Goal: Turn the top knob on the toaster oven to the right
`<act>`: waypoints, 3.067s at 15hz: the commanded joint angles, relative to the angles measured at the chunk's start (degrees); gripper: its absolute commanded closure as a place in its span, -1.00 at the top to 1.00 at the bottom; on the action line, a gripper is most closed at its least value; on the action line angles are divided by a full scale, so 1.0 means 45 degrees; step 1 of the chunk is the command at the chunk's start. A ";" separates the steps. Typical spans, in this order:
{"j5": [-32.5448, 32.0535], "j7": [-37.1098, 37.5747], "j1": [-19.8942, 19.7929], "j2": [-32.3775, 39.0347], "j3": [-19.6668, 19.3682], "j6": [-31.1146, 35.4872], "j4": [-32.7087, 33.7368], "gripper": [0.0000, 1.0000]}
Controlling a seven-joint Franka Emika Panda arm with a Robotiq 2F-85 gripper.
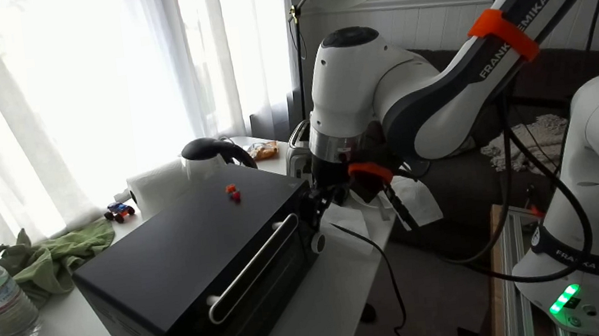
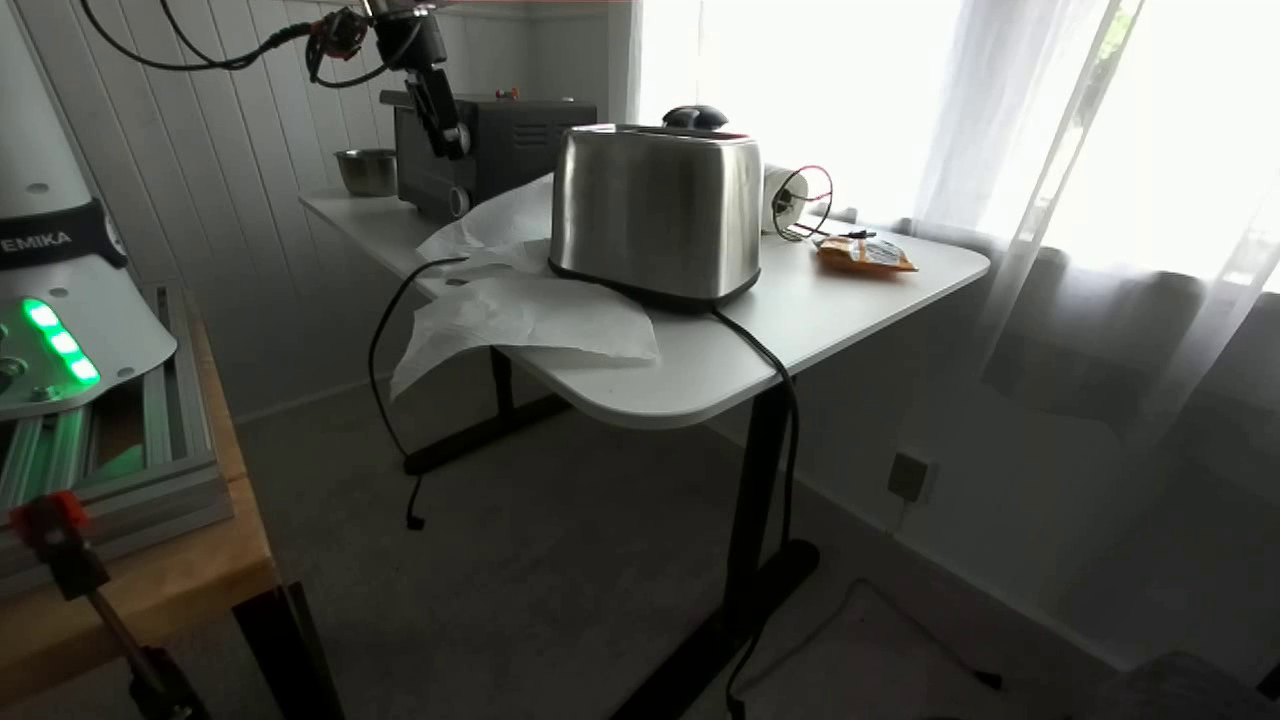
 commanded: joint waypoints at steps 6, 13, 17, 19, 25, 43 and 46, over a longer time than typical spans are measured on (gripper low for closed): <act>-0.1328 -0.0143 -0.0188 -0.0657 0.0522 -0.0098 0.0535 1.00; -0.0785 -0.1040 0.0019 -0.0092 0.0354 -0.0307 0.0862 1.00; -0.0881 -0.1553 0.0024 0.0368 0.0373 -0.0736 0.1227 1.00; -0.0917 -0.1799 0.0081 0.0653 0.0372 -0.0972 0.1507 0.94; -0.0552 -0.1897 0.0308 0.0919 0.0273 -0.1981 0.2201 0.77; -0.0005 -0.1908 0.0543 0.1378 0.0052 -0.2996 0.2805 -0.57; 0.0052 -0.1911 0.0492 0.1206 -0.0035 -0.2827 0.2640 -0.57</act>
